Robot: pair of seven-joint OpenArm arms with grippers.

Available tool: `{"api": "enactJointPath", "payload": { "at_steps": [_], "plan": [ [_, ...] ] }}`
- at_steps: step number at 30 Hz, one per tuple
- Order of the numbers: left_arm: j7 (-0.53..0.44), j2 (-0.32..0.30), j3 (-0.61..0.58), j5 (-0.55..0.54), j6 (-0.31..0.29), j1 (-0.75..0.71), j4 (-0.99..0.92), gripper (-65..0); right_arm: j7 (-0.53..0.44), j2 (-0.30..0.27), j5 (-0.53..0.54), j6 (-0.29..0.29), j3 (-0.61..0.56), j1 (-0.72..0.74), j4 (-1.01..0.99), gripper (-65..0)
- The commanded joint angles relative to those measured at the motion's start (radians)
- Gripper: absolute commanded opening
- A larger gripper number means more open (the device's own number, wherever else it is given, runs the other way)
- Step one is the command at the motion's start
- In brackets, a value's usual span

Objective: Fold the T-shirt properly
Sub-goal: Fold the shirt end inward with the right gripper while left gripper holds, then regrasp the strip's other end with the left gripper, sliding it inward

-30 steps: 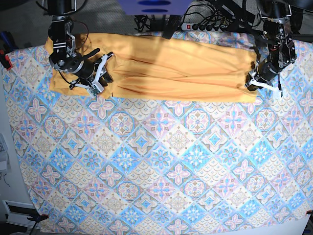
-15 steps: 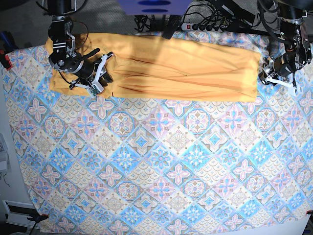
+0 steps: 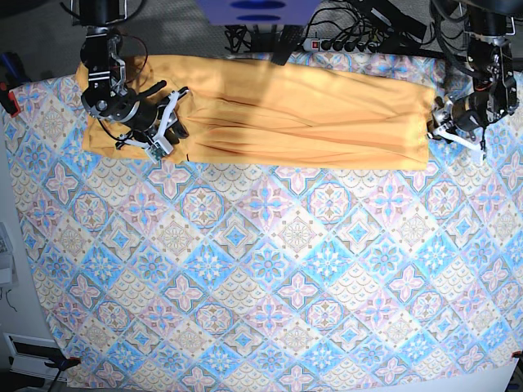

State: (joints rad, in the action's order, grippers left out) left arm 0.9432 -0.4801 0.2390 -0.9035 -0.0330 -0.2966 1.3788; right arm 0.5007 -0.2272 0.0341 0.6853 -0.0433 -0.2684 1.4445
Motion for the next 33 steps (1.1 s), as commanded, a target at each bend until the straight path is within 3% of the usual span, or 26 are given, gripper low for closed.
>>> {"api": "enactJointPath", "payload": {
  "at_steps": [1,15,28,33],
  "plan": [
    [-0.006,-0.022,0.010,-0.009,-0.002,-0.006,0.035,-49.5,0.042,-0.008,-0.015,0.013,0.000,-0.006,-0.001,-52.4],
    [0.001,-0.029,0.012,-0.010,0.000,-0.016,0.067,-49.5,0.042,-0.008,-0.016,0.013,0.000,-0.002,-0.004,-52.4],
    [0.196,-0.029,0.165,-0.003,-0.006,-0.014,0.213,-48.8,0.040,-0.007,-0.018,0.013,0.000,0.007,-0.052,-52.4],
    [0.208,-0.027,0.165,-0.001,-0.006,-0.010,0.213,-46.7,0.040,-0.005,-0.018,0.013,0.000,0.013,-0.052,-52.4]
  ]
}}
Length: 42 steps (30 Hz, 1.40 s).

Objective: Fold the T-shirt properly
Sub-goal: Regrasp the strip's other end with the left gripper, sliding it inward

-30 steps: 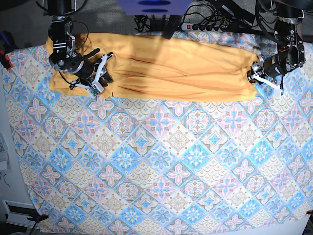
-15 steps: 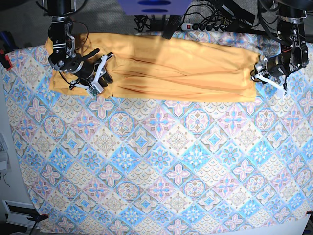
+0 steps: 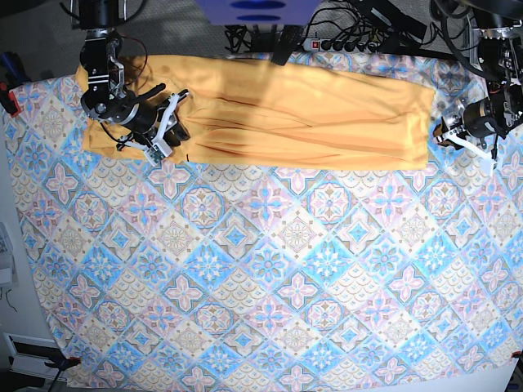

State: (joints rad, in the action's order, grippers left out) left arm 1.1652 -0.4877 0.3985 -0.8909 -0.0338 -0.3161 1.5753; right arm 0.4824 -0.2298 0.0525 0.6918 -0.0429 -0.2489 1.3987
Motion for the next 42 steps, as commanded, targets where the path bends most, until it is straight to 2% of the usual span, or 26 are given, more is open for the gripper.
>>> {"api": "enactJointPath", "payload": {
  "at_steps": [1,11,17,26,28,31,33,35,37,42],
  "plan": [
    [-0.014,-0.019,0.001,-0.014,-0.005,0.010,0.017,-45.5,0.058,-0.003,-0.036,0.006,-0.001,-0.007,-0.006,-52.4],
    [-0.014,-0.047,-0.098,-0.010,-0.005,0.044,-0.009,-43.8,0.058,-0.003,-0.036,0.006,-0.001,-0.007,-0.006,-52.4],
    [-0.014,-0.049,-0.100,-0.010,-0.005,0.071,-0.114,-43.7,0.058,-0.003,-0.036,0.006,-0.001,-0.007,-0.005,-52.4],
    [-0.012,-0.049,-0.100,-0.014,-0.007,0.073,-0.114,-43.6,0.058,-0.003,-0.036,0.006,-0.001,-0.007,-0.003,-52.4],
    [-0.003,-0.049,-0.100,-0.014,-0.007,0.074,-0.114,-40.0,0.058,-0.003,-0.036,0.006,-0.001,-0.007,-0.003,-52.4],
    [0.029,-0.055,-0.100,-0.021,-0.012,0.077,-0.112,-26.0,0.058,-0.003,-0.036,0.006,-0.001,-0.007,-0.003,-52.4],
    [0.028,-0.067,-0.100,-0.018,-0.062,0.077,-0.097,-14.8,0.058,-0.003,-0.036,0.006,-0.001,-0.007,-0.003,-52.4],
    [0.028,-0.068,-0.100,-0.014,-0.097,0.077,-0.095,-8.2,0.058,-0.003,-0.036,0.006,-0.001,-0.007,-0.003,-52.4],
    [0.025,-0.070,-0.100,-0.014,-0.107,0.077,-0.097,-7.4,0.058,-0.003,-0.036,0.006,-0.001,-0.007,-0.003,-52.4],
    [0.025,-0.065,-0.100,-0.003,-0.107,0.099,-0.111,-12.5,0.058,-0.003,-0.036,0.006,-0.001,-0.007,-0.002,-52.4]
  ]
}}
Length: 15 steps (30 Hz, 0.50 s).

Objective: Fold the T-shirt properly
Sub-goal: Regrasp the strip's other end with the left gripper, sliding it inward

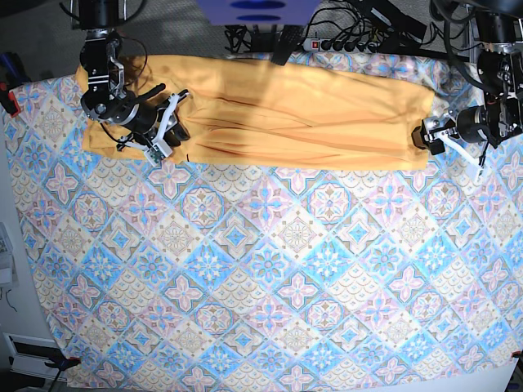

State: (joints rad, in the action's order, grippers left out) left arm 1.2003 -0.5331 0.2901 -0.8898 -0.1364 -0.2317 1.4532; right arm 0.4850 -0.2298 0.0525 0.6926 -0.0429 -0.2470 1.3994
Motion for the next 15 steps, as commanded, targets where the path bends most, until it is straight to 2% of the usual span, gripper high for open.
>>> {"api": "enactJointPath", "payload": {
  "at_steps": [1,8,12,15],
  "plan": [
    [-0.009,-0.020,0.008,0.008,-0.006,0.025,-0.002,-13.3,0.056,-0.003,-0.036,0.006,-0.001,-0.008,-0.002,-52.4],
    [-0.009,0.003,0.001,0.083,-0.009,0.076,-0.041,-14.3,0.056,-0.003,-0.036,0.006,-0.001,-0.008,0.001,-52.4],
    [-0.013,0.003,-0.094,0.088,-0.009,0.099,-0.042,-14.3,0.056,-0.003,-0.036,0.006,-0.001,-0.012,0.002,-52.4],
    [-0.018,0.005,-0.107,0.087,-0.009,0.102,-0.085,-14.3,0.056,-0.003,-0.036,0.006,-0.001,-0.013,0.004,-52.5]
  ]
}}
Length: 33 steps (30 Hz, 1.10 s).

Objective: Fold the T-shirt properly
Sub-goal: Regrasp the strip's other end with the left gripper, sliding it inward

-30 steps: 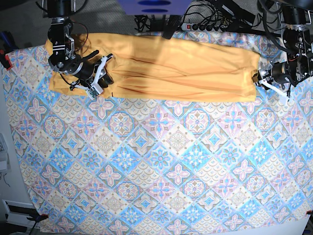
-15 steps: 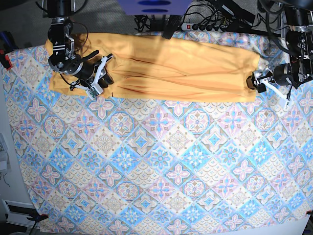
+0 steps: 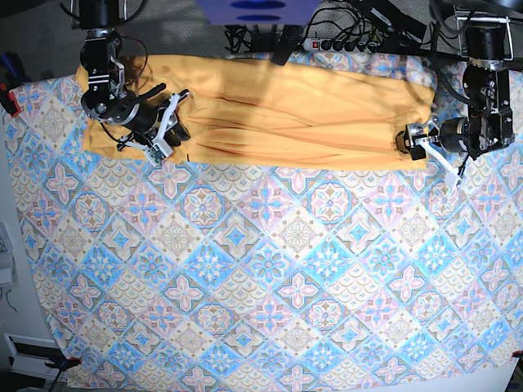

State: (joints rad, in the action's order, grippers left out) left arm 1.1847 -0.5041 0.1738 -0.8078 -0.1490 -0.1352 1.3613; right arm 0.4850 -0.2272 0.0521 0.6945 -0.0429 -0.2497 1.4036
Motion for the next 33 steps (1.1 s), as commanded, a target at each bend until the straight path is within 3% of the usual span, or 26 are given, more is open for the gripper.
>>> {"api": "enactJointPath", "payload": {
  "at_steps": [1,10,26,33],
  "plan": [
    [-0.018,-0.024,0.007,0.005,0.004,0.007,-0.007,-14.3,0.056,-0.005,-0.036,0.004,-0.001,-0.010,0.000,-52.5],
    [-0.076,-0.024,-0.023,0.008,0.004,-0.002,-0.044,-14.3,0.056,-0.005,-0.036,0.004,0.001,-0.010,0.000,-52.5],
    [-0.073,0.026,-0.124,-0.040,0.004,-0.017,-0.053,-14.4,0.056,-0.005,-0.036,0.004,0.001,-0.006,0.000,-52.5],
    [-0.071,0.029,-0.124,-0.055,0.007,-0.073,0.077,-14.4,0.056,-0.005,-0.036,0.004,-0.001,0.008,-0.005,-52.5]
  ]
}}
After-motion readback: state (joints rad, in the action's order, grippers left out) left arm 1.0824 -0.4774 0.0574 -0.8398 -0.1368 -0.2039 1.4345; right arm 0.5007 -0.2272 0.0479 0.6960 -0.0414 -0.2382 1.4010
